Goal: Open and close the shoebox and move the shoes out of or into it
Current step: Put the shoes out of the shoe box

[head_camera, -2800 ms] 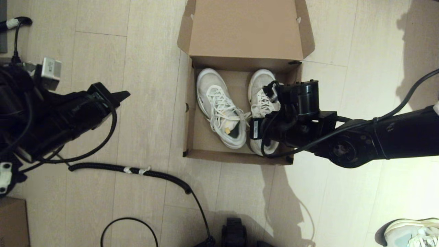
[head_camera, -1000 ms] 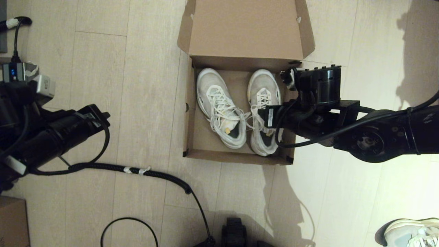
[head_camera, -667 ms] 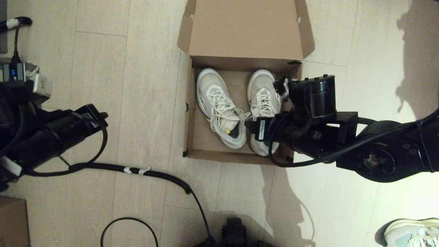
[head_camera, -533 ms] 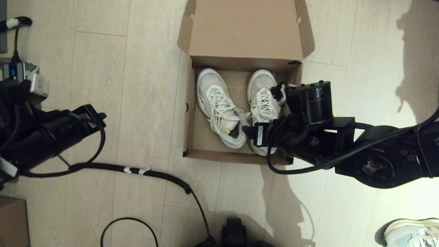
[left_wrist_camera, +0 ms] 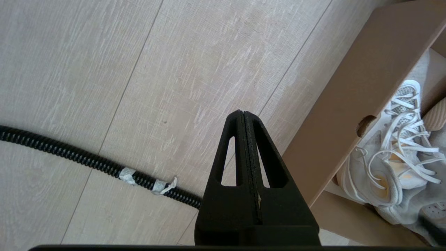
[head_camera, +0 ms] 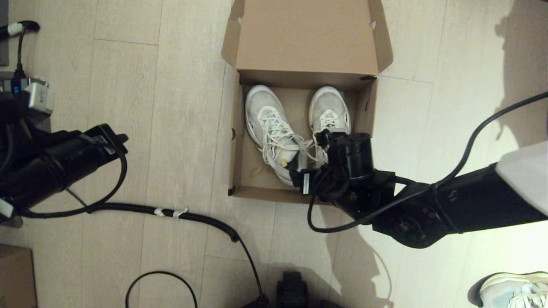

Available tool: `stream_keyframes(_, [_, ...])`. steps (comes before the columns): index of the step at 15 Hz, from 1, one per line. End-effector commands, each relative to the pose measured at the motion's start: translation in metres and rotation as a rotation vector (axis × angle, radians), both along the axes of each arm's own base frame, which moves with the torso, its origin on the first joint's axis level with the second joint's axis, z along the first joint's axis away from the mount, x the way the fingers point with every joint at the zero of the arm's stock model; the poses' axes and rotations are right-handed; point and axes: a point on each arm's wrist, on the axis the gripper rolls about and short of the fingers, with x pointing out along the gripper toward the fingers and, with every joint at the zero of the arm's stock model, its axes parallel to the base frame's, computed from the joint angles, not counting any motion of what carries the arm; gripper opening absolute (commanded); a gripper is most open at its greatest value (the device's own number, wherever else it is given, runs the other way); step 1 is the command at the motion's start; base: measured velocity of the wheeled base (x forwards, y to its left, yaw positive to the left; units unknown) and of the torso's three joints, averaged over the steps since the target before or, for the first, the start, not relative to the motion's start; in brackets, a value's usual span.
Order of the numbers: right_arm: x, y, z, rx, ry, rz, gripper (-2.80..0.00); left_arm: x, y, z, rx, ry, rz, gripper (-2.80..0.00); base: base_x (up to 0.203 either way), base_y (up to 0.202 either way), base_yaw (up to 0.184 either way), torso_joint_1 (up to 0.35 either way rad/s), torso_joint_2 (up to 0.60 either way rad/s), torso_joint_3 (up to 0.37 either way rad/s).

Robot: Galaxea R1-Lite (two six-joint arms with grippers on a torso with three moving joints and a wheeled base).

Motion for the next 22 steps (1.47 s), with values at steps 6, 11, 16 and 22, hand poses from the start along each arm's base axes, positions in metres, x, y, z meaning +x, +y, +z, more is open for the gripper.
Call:
stream_keyframes(6, [0.035, 0.017, -0.045, -0.012, -0.121, -0.011, 0.0, -0.003, 0.002, -0.001, -0.003, -0.001, 0.008, -2.8, 0.0, 0.0, 0.0, 0.0, 0.0, 0.0])
stream_keyframes(11, [0.046, 0.011, -0.043, -0.025, -0.143, -0.061, -2.8, -0.01, 0.002, 0.004, -0.004, -0.011, 0.008, -2.8, 0.0, 0.0, 0.0, 0.0, 0.0, 0.0])
stream_keyframes(16, [0.059, 0.004, -0.026, -0.039, -0.201, -0.12, -2.8, -0.018, 0.003, 0.008, -0.004, -0.023, 0.008, -2.8, 0.0, 0.0, 0.0, 0.0, 0.0, 0.0])
stream_keyframes(22, [0.056, -0.001, -0.01, -0.051, -0.214, -0.146, -2.8, -0.03, 0.004, 0.015, -0.005, -0.033, 0.009, -2.8, 0.0, 0.0, 0.0, 0.0, 0.0, 0.0])
